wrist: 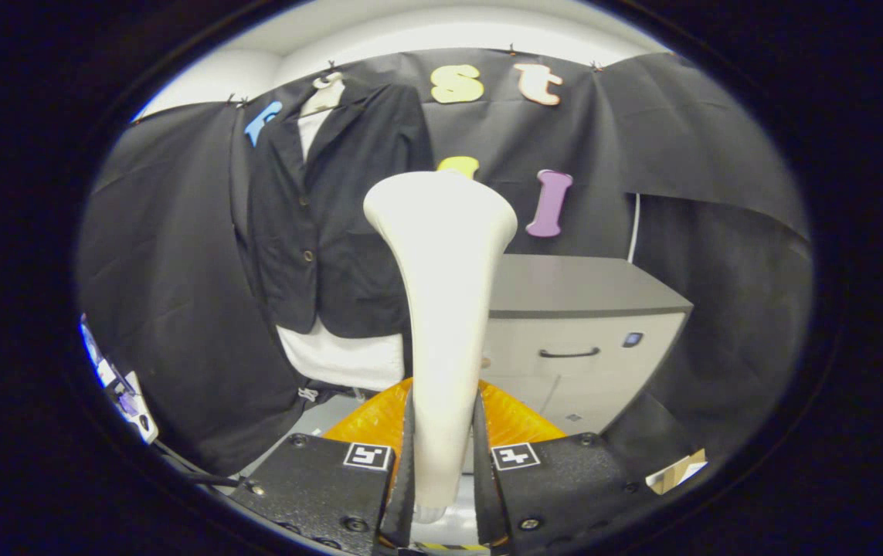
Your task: Iron the clothes twice with a garment steamer, once on the left side and once on the right side.
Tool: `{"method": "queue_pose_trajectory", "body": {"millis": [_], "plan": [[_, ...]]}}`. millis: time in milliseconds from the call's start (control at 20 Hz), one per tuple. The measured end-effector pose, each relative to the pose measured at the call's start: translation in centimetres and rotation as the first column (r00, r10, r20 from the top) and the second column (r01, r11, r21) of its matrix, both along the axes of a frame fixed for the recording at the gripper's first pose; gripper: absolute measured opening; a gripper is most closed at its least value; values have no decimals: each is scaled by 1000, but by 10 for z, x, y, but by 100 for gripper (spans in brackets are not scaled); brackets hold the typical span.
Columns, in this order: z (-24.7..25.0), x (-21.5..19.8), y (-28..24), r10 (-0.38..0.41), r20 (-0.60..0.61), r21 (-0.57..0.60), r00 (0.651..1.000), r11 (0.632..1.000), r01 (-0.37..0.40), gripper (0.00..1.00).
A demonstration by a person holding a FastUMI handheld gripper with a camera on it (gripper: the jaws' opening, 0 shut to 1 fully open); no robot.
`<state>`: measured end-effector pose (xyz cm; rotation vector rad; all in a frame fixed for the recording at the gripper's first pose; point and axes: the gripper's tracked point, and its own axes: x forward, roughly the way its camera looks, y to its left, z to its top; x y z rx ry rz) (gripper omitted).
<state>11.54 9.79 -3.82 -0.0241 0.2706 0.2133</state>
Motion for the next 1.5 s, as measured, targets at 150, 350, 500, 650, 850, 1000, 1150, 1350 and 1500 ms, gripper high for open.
{"method": "queue_pose_trajectory", "body": {"millis": [150,350,500,650,850,1000,1150,1350,1500], "plan": [[-13,-19,-62,-22,-21,25,1000,999,23,34],[-32,-44,-117,-37,-35,64,999,997,39,34],[-51,-58,-144,-53,-71,80,996,995,58,34],[-70,-70,-157,-54,-104,97,993,993,65,34],[-77,-89,-164,-51,-108,93,993,994,61,34],[-77,-101,-165,-47,-98,88,994,995,55,34],[-79,-105,-165,-47,-86,84,995,995,55,34],[-81,-109,-167,-48,-91,83,995,995,56,34],[-82,-110,-167,-44,-91,88,995,995,52,34]]}}
